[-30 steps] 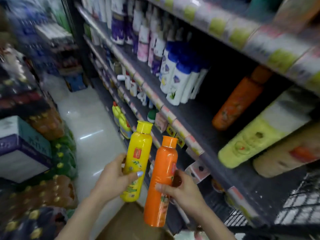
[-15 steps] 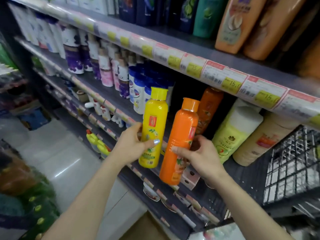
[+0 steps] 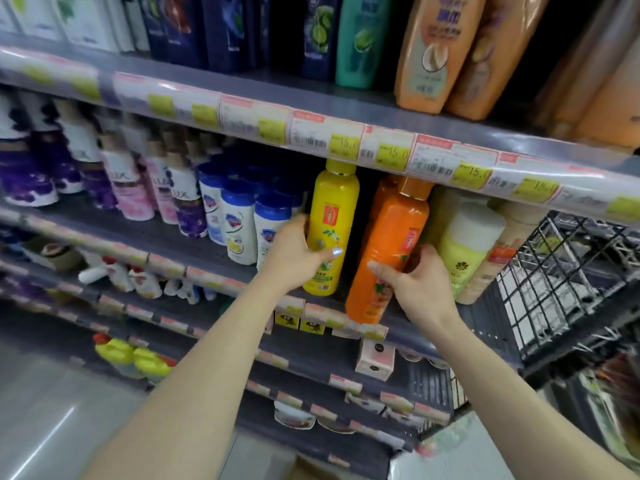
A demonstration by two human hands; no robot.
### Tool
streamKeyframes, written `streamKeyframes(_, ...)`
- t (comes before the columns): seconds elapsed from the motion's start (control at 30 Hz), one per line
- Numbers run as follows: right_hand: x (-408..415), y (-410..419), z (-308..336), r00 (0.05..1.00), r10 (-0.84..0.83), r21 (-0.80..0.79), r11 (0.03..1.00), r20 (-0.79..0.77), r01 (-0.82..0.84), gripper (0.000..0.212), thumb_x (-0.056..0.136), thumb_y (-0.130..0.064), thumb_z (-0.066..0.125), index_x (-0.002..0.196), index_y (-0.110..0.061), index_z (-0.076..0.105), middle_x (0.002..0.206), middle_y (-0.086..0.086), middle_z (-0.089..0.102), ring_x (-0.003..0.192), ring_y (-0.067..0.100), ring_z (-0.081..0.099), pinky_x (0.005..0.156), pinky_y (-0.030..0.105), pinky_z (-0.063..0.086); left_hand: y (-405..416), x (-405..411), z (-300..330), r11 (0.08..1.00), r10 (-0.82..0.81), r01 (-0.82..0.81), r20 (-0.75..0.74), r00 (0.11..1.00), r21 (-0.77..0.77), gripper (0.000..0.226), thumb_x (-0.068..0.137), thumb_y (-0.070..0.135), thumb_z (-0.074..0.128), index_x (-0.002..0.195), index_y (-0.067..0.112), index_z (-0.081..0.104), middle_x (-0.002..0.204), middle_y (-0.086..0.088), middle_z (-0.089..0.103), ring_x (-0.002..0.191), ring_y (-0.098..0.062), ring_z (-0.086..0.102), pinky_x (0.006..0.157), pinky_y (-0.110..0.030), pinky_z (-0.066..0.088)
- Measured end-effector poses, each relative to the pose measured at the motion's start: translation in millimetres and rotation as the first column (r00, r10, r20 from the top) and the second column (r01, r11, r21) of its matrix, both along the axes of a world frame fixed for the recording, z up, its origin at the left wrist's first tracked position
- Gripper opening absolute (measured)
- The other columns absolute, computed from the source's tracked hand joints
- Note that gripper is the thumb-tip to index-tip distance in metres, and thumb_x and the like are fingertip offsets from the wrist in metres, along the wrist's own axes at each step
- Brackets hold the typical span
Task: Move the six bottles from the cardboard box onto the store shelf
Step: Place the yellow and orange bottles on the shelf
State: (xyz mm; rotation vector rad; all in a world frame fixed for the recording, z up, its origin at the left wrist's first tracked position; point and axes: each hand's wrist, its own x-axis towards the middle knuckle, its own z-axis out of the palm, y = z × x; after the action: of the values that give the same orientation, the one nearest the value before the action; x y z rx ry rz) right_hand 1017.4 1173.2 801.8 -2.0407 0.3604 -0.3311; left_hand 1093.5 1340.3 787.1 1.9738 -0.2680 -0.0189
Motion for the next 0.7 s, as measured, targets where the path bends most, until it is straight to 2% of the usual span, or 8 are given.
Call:
streamKeyframes(0.13,8,4,-7,0.995,-0.084,-0.033,0.996,0.049,0.085,0.043,0.074,-0.025,0.078,0.102,-0.016,0.047,0.101,0.0,0.06,0.089,0.016,0.056,0.074,0.027,0.041,-10,18,-11,0.998,0.016,-0.02,0.068,0.998,0.053,0.054,0.07,0.023,0.08,0.116,0.01,0.054,0.118,-0.011,0.064,0.109,-0.027,0.06,0.094,-0.047,0.049)
streamKeyframes(0.27,21,9,-25,0.981,-0.176,-0.064,0.981,0.076,0.181,0.047,0.072,-0.028,0.08,0.101,-0.017,0.045,0.108,0.008,0.064,0.096,0.026,0.062,0.079,0.033,0.049,-20,35,-24,0.991,0.077,-0.087,0.104,0.992,0.102,0.059,0.069,0.03,0.079,0.119,0.012,0.052,0.121,-0.009,0.064,0.111,-0.029,0.059,0.094,-0.045,0.049)
streamKeyframes(0.4,31,13,-39,0.97,-0.229,-0.069,0.97,0.087,0.235,0.055,0.072,-0.029,0.08,0.112,-0.009,0.048,0.115,0.011,0.062,0.103,0.027,0.06,0.083,0.031,0.047,-28,46,-33,0.997,0.07,-0.069,0.04,0.997,-0.028,0.059,0.072,0.021,0.078,0.122,0.012,0.049,0.124,-0.009,0.062,0.115,-0.025,0.058,0.089,-0.031,0.044)
streamKeyframes(0.5,38,14,-45,0.962,-0.25,-0.09,0.961,0.111,0.261,0.059,0.072,-0.028,0.08,0.115,-0.005,0.047,0.115,0.013,0.061,0.104,0.029,0.059,0.087,0.036,0.048,-33,52,-37,0.995,0.06,-0.057,0.043,0.997,-0.077,0.058,0.074,0.017,0.077,0.123,0.009,0.048,0.124,-0.01,0.062,0.111,-0.02,0.057,0.086,-0.026,0.041)
streamKeyframes(0.6,42,14,-49,0.957,-0.261,-0.108,0.955,0.13,0.275,0.061,0.072,-0.03,0.079,0.117,-0.006,0.046,0.116,0.013,0.06,0.106,0.03,0.058,0.091,0.043,0.049,-35,60,-40,0.997,0.046,-0.042,0.067,0.997,-0.063,0.058,0.074,0.018,0.077,0.123,0.009,0.048,0.124,-0.01,0.062,0.113,-0.022,0.058,0.09,-0.03,0.045)
streamKeyframes(0.7,44,13,-52,0.953,-0.264,-0.11,0.953,0.147,0.281,0.067,0.072,-0.033,0.079,0.123,-0.008,0.045,0.118,0.012,0.06,0.107,0.029,0.058,0.093,0.044,0.049,-38,66,-42,0.994,0.062,-0.054,0.08,0.995,-0.091,0.057,0.074,0.018,0.077,0.123,0.009,0.049,0.123,-0.012,0.062,0.114,-0.025,0.058,0.094,-0.037,0.048)
